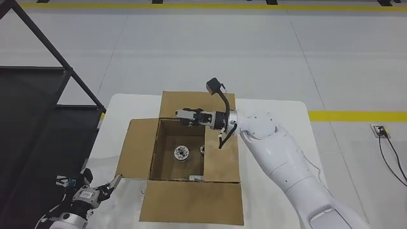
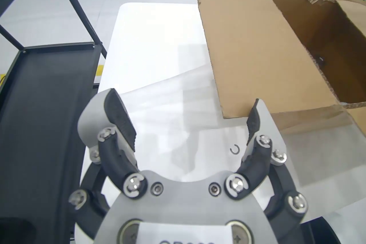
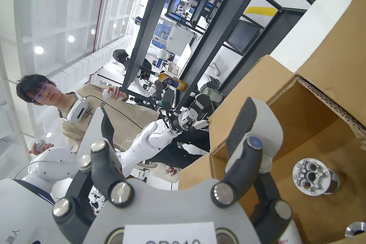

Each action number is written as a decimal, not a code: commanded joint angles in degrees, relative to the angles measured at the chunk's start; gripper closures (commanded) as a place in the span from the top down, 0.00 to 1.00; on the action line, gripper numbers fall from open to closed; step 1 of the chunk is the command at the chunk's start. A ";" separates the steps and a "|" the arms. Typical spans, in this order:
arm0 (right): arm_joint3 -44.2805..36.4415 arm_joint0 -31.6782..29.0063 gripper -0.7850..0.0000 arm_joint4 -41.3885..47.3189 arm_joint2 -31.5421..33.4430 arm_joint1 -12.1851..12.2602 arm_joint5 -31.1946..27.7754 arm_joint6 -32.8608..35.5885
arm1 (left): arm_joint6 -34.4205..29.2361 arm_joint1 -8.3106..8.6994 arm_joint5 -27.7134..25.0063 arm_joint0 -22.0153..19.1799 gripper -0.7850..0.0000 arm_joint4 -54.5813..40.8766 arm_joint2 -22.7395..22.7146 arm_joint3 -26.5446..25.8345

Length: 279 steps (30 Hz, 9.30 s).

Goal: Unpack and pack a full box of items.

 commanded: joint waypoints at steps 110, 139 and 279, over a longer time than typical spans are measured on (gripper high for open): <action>-46.56 -41.13 1.00 -7.15 31.63 15.56 -6.81 -13.95 | -46.85 -4.44 -2.56 -49.40 1.00 -53.09 40.63 23.00; -52.74 -46.04 1.00 -7.44 33.64 17.47 -6.97 -20.22 | -43.56 -6.09 -6.79 -52.05 1.00 -57.17 43.13 19.64; -51.68 -10.98 1.00 -60.47 -7.03 17.15 24.41 1.77 | -17.59 -9.11 2.93 4.05 1.00 -62.20 -20.16 -21.43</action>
